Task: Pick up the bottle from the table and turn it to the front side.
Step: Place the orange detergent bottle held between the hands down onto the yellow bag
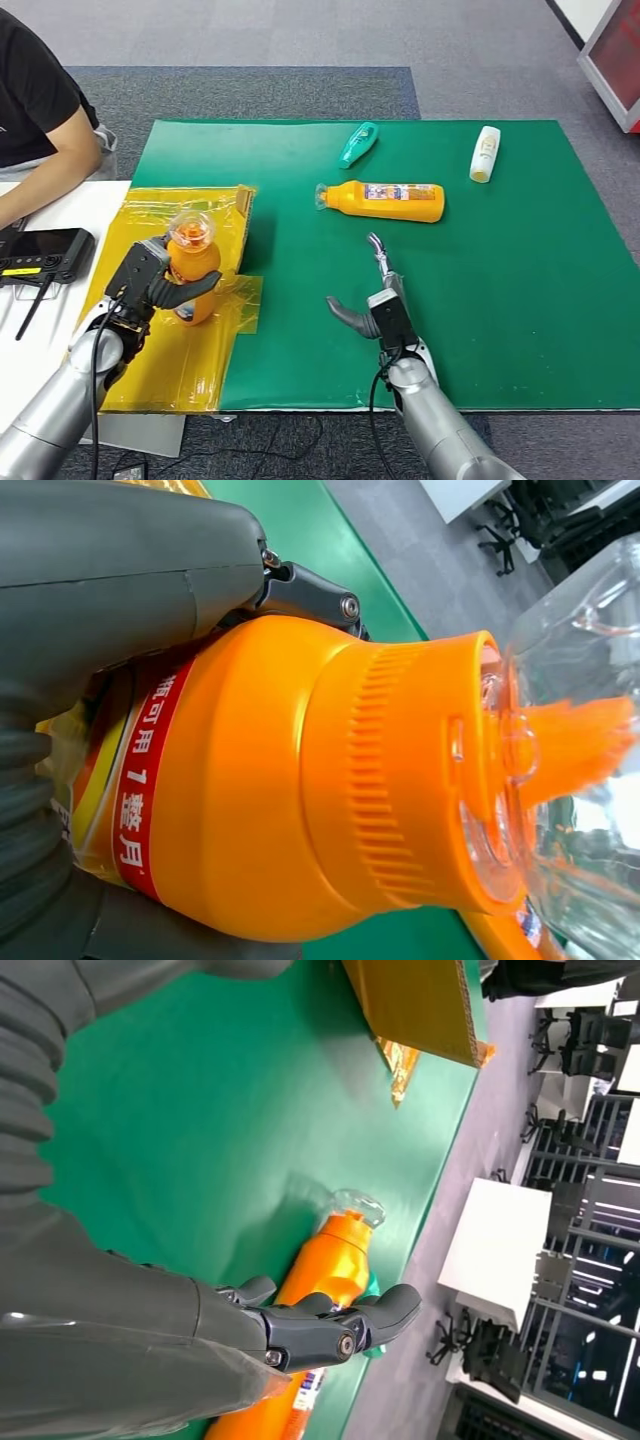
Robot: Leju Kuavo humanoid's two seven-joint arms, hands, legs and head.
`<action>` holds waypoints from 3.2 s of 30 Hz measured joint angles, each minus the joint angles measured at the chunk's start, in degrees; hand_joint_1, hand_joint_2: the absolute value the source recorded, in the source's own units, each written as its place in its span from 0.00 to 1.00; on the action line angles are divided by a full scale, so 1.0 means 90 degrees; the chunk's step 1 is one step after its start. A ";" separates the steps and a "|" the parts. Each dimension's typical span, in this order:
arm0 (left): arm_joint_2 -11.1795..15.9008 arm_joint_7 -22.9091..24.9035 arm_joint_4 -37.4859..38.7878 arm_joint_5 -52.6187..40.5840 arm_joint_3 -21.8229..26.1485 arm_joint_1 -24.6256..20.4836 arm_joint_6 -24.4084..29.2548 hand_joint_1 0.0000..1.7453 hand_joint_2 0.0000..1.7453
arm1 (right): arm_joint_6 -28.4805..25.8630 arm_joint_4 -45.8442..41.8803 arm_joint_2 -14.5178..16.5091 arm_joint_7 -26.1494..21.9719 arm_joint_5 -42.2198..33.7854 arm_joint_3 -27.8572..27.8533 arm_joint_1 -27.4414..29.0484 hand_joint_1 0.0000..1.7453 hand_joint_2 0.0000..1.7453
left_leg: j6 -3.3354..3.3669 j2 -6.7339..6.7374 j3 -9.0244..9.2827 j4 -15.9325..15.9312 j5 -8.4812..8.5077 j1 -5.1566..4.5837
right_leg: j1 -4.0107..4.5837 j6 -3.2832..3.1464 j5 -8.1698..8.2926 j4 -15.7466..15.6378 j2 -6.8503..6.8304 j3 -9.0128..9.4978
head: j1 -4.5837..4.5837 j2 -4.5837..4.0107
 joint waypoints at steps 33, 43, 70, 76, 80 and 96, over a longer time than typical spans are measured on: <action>-0.0248 -0.0114 0.0653 -0.0421 -0.0183 -0.0401 -0.0848 1.00 1.00 | 0.0061 0.0075 0.0237 0.0004 0.0184 -0.0246 0.0116 0.00 1.00 | 0.0003 -0.0008 0.0048 -0.0001 -0.0002 0.0002 | 0.0000 0.0000 -0.0004 -0.0002 -0.0010 0.0067 | 0.0001 -0.0001; -0.0453 -0.0253 0.1324 -0.0287 -0.0172 -0.0683 -0.0753 1.00 1.00 | 0.0000 0.0158 0.0289 0.0048 0.0173 -0.0244 0.0111 0.00 1.00 | 0.0007 -0.0015 0.0108 -0.0002 -0.0005 0.0002 | 0.0000 0.0004 -0.0014 -0.0003 -0.0019 0.0130 | 0.0000 -0.0001; -0.1067 -0.0943 0.3219 0.0049 0.0074 -0.1337 -0.0631 1.00 1.00 | -0.0067 0.0319 0.0452 0.0138 -0.0021 -0.0236 -0.0018 0.00 1.00 | 0.0018 -0.0081 0.0235 -0.0011 -0.0024 0.0001 | -0.0003 0.0000 -0.0083 -0.0005 -0.0073 0.0286 | 0.0001 -0.0001; -0.1153 -0.1055 0.3281 0.0115 0.0109 -0.1307 -0.0711 1.00 1.00 | -0.0089 0.0325 0.0466 0.0138 -0.0077 -0.0215 -0.0060 0.00 1.00 | 0.0020 -0.0107 0.0278 -0.0012 -0.0029 -0.0003 | -0.0008 0.0003 -0.0102 -0.0006 -0.0097 0.0333 | 0.0001 -0.0001; -0.1180 -0.1137 0.3165 0.0120 0.0080 -0.1207 -0.0834 0.91 1.00 | -0.0089 0.0325 0.0466 0.0138 -0.0096 -0.0169 -0.0086 0.00 1.00 | 0.0033 -0.0123 0.0298 -0.0012 -0.0037 -0.0010 | -0.0016 0.0006 -0.0113 -0.0006 -0.0116 0.0357 | 0.0001 -0.0001; -0.1262 -0.1210 0.2840 0.0045 -0.0200 -0.1034 -0.1013 0.06 1.00 | -0.0163 0.0327 0.0466 0.0135 -0.0180 -0.0114 -0.0094 0.00 1.00 | 0.0060 -0.0138 0.0328 -0.0011 -0.0080 -0.0027 | -0.0031 0.0046 -0.0148 -0.0006 -0.0134 0.0397 | 0.0001 -0.0001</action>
